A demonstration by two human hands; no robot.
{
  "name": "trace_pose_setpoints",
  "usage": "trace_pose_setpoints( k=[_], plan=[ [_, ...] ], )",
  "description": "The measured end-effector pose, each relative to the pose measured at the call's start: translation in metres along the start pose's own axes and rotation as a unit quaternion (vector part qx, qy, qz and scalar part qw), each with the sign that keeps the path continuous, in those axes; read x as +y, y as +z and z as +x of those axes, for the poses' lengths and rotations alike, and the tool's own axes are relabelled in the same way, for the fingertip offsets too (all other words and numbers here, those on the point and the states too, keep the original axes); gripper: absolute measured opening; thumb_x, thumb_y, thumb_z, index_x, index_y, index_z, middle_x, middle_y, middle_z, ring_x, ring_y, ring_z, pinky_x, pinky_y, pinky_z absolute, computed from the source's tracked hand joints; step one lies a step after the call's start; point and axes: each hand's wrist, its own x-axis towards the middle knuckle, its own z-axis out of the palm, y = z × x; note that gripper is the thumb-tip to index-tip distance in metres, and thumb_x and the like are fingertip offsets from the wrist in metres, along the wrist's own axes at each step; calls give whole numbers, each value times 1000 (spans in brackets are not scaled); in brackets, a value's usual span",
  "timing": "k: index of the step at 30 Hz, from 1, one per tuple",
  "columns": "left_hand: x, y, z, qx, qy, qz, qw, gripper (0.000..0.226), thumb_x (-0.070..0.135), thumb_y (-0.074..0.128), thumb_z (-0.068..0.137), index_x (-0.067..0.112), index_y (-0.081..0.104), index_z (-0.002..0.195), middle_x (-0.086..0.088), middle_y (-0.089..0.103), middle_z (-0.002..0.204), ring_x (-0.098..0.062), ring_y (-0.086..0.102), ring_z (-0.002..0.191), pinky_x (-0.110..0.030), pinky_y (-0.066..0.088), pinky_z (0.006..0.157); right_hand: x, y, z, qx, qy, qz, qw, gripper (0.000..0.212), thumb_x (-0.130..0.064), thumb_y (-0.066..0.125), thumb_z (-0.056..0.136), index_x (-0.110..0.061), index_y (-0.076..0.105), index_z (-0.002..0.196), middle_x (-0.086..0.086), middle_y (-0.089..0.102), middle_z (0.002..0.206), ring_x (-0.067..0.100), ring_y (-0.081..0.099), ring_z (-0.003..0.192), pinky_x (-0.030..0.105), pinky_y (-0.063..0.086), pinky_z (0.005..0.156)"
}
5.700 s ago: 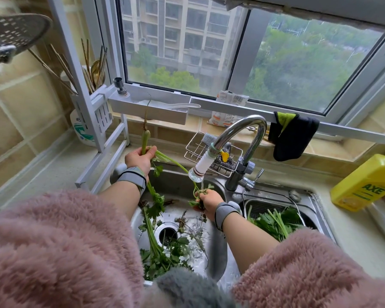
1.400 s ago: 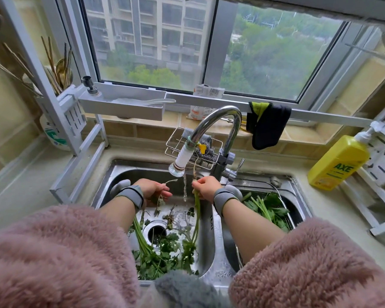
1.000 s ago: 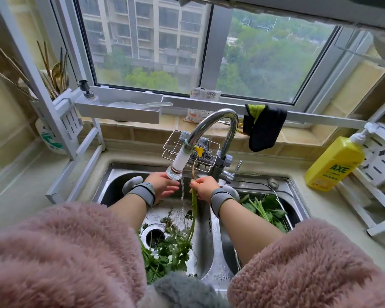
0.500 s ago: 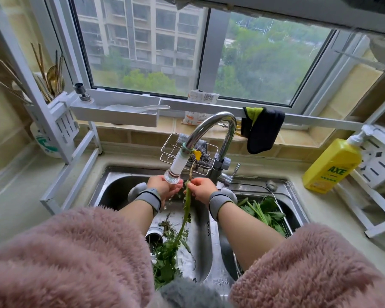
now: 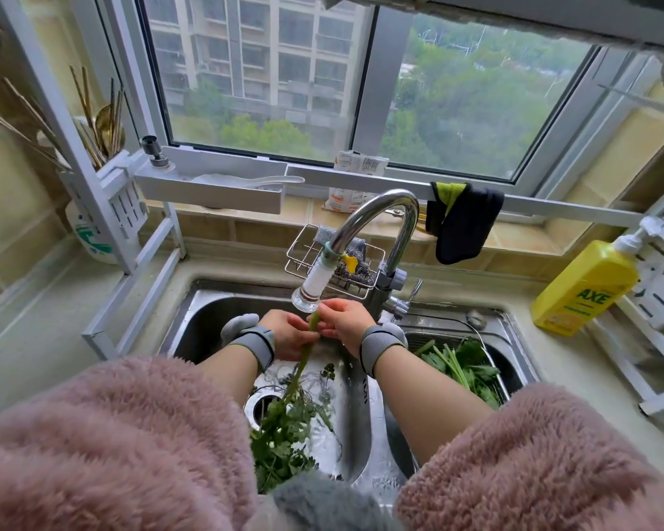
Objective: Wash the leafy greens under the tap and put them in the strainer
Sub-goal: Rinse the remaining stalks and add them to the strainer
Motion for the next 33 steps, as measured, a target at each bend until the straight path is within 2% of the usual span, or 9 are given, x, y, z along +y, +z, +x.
trace_pose_setpoints(
  k=[4, 10, 12, 21, 24, 26, 28, 30, 33],
  plan=[
    [-1, -2, -1, 9, -5, 18, 1000, 14, 10, 67, 84, 9, 56, 76, -7, 55, 70, -15, 55, 62, -24, 51, 54, 1, 0, -6, -28, -5, -114, 993, 25, -8, 59, 89, 7, 61, 110, 0, 58, 69, 3, 55, 54, 10, 48, 53],
    [-8, -8, 0, 13, -13, 89, 996, 12, 14, 71, 82, 10, 60, 77, -6, 58, 72, -13, 53, 60, -23, 51, 56, 7, -2, -7, -16, -22, -278, 960, 22, -17, 59, 90, 1, 69, 96, 3, 60, 68, 17, 54, 66, 36, 52, 75],
    [-8, -9, 0, 8, -19, 80, 997, 10, 10, 66, 85, 11, 59, 79, -10, 60, 77, -17, 59, 64, -26, 54, 60, 6, -2, -9, -18, -26, -324, 945, 21, -19, 56, 92, -2, 68, 95, 6, 61, 77, 18, 55, 73, 33, 49, 75],
    [-6, -4, -6, 7, -25, 86, 996, 20, 14, 48, 97, 9, 49, 78, -10, 46, 72, -24, 53, 55, -36, 55, 57, 7, 6, -6, -17, -18, -513, 858, 16, -15, 42, 96, -15, 40, 80, 17, 55, 105, 29, 53, 97, 31, 36, 73],
    [-10, -14, -9, 15, -49, 89, 995, 21, 13, 46, 97, 8, 49, 77, -13, 48, 72, -28, 57, 56, -41, 54, 63, 10, -6, -3, -5, 23, -552, 833, 17, -9, 47, 93, -4, 49, 110, 18, 55, 121, 33, 54, 112, 34, 42, 82],
    [-14, -23, -10, 20, -53, 88, 995, 21, 12, 45, 98, 7, 48, 78, -13, 51, 70, -28, 60, 59, -40, 53, 65, 14, -17, -1, 5, 50, -520, 852, 12, -11, 46, 95, -5, 50, 105, 17, 58, 115, 33, 57, 110, 36, 46, 86],
    [-19, -28, -10, 29, -52, 92, 994, 21, 12, 44, 98, 8, 47, 78, -12, 54, 66, -27, 60, 61, -37, 51, 64, 19, -20, 3, -8, 58, -397, 916, 15, -14, 45, 97, -12, 46, 82, 12, 59, 92, 33, 62, 100, 43, 51, 88],
    [-22, -27, -11, 45, -49, 86, 994, 21, 11, 42, 99, 8, 45, 78, -11, 54, 64, -24, 59, 60, -32, 48, 61, 19, -13, 2, -21, 62, -256, 964, 26, -12, 42, 98, -14, 41, 72, 6, 54, 75, 27, 64, 79, 37, 56, 70],
    [-23, -25, -9, 70, -50, 67, 994, 19, 10, 41, 99, 7, 44, 81, -10, 52, 64, -22, 57, 56, -29, 45, 59, 16, 2, -1, -41, 30, -175, 983, 26, -9, 39, 99, -14, 45, 74, 3, 54, 67, 13, 56, 59, 24, 44, 52]
  ],
)
